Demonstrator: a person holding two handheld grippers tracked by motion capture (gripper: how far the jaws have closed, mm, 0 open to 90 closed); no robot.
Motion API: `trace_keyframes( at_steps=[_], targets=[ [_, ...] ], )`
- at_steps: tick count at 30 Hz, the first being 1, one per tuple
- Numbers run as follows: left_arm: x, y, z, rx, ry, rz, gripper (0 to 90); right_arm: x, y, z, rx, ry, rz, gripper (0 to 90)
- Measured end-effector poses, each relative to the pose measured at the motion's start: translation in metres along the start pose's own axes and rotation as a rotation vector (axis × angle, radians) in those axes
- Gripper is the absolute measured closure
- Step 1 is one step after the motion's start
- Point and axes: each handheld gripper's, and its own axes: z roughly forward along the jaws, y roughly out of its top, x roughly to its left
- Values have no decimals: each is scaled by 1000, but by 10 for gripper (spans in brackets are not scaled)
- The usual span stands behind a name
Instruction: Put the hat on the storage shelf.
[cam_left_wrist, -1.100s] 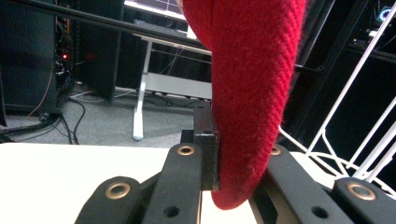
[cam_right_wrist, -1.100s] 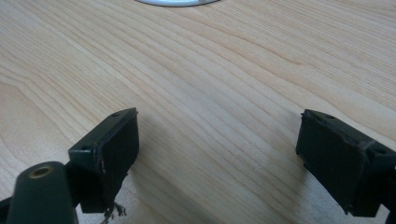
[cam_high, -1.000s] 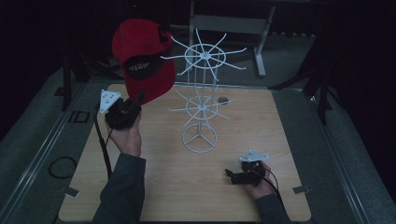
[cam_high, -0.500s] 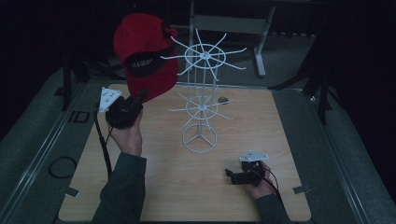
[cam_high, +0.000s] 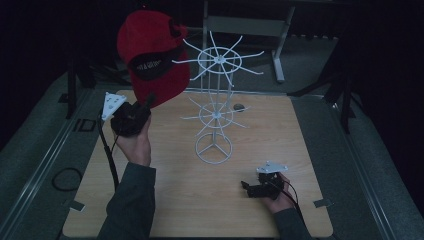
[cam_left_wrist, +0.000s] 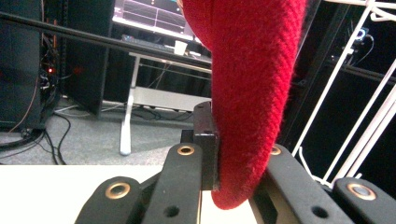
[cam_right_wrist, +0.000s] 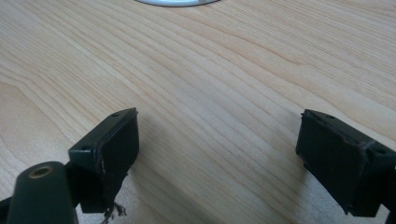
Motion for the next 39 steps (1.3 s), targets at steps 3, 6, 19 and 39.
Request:
trace_keyframes(
  at_steps=[3,6,19,39],
  targets=[
    [0,0,-1,-9,-5,-7,860,0,0,0,0,0,0,131],
    [0,1,-1,-11,-11,-8,860,0,0,0,0,0,0,131],
    [-1,2,-5,-28,-30,1,860,0,0,0,0,0,0,131],
    [-3,3,-7,-53,-63,16,859,0,0,0,0,1,0,131]
  ],
)
